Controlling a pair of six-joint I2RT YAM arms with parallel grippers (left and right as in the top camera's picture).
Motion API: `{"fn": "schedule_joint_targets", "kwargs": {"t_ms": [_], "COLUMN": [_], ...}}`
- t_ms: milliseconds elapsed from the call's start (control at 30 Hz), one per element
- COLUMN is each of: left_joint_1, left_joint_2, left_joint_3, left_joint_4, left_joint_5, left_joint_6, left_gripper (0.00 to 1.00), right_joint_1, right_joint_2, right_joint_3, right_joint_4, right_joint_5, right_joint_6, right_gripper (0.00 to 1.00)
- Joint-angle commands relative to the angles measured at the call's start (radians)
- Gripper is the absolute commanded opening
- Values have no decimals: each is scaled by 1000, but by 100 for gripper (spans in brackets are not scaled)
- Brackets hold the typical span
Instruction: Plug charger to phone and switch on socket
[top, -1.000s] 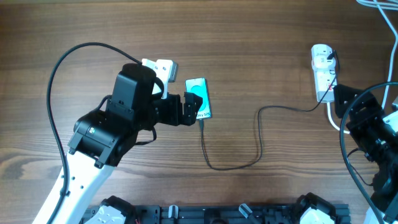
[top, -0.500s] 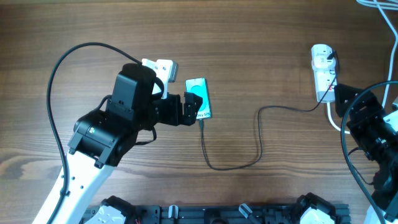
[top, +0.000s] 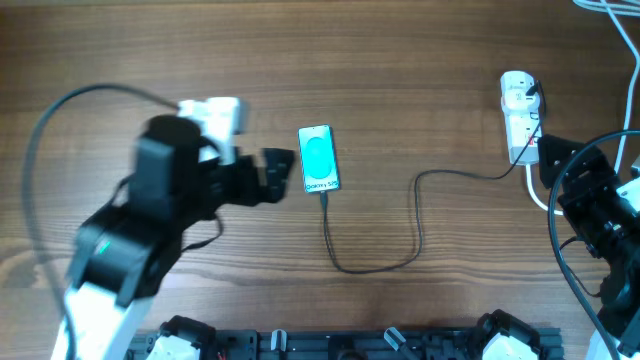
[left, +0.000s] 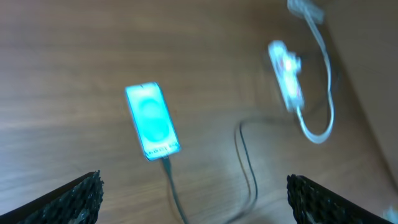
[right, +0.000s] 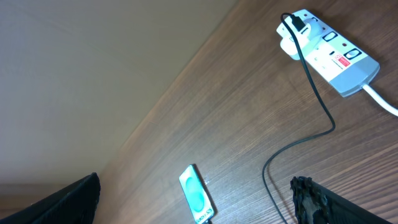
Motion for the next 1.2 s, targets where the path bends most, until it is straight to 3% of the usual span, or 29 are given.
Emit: {"fn": "schedule_joint_targets", "kwargs": {"t_ms": [0,367,533,900,1000,1167], "left_joint_1": [148,463,507,551,551,551], "left_joint_2": [-143,-530,-713,-906,-938,-990], "left_joint_3": [-65,-403,-666,-1052,-1093,-1139], "left_joint_4": [7,151,359,859,906,911], "left_joint_5": [-5,-43,-63,-134,-195,-246], "left_joint_6": [19,19,-11,-298,-357,-359], "left_gripper": [100,100,100,100,100,100], "right_joint_1": [0,0,0,0,0,0], "right_joint_2": [2,2,2,2,2,2], "right_joint_3": [4,4,4,4,4,4], "right_joint_4": [0,0,0,0,0,0], "right_joint_5": [10,10,10,10,10,10], "right_joint_6": [7,8,7,8,7,8], "right_gripper": [100,100,100,100,100,100]}}
